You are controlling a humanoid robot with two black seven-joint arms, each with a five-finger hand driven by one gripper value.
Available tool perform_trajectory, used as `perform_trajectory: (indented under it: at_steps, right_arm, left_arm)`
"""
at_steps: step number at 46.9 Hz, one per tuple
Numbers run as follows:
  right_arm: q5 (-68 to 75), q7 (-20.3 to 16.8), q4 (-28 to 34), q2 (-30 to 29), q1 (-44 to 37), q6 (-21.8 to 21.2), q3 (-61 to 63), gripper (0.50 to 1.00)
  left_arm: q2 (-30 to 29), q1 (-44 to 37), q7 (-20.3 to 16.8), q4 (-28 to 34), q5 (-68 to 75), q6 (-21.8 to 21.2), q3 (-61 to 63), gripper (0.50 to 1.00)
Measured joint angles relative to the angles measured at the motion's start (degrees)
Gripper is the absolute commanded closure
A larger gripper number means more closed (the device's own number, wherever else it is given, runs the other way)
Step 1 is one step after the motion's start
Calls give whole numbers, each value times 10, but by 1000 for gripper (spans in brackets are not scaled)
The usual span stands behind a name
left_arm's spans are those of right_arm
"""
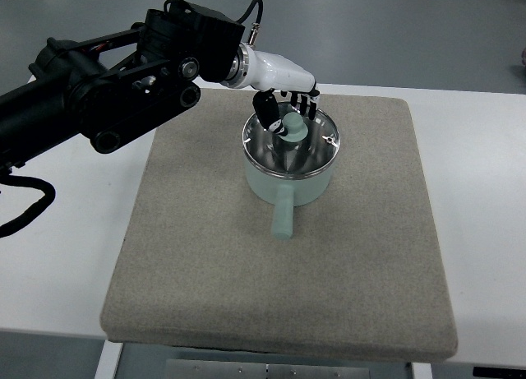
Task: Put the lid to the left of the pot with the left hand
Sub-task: 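Close the left hand fingers around the lid knob, then lift the glass lid off the pot with the left hand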
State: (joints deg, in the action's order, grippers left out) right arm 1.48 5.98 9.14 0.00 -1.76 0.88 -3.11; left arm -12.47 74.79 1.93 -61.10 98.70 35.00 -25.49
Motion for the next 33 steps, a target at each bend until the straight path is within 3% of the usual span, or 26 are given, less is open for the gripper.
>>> perform_trajectory:
  at_steps: [7,28,33]
  right_arm:
    - [0,0,0,0,0,0,0,576]
    - [0,0,0,0,0,0,0,576]
    - [0,0,0,0,0,0,0,576]
  left_arm:
    - [-1,3,0,-3,0,0,0,907]
    - [-2,3,0,-4,0,0,0,913]
    - [-3,3,0,-4,0,0,0,994]
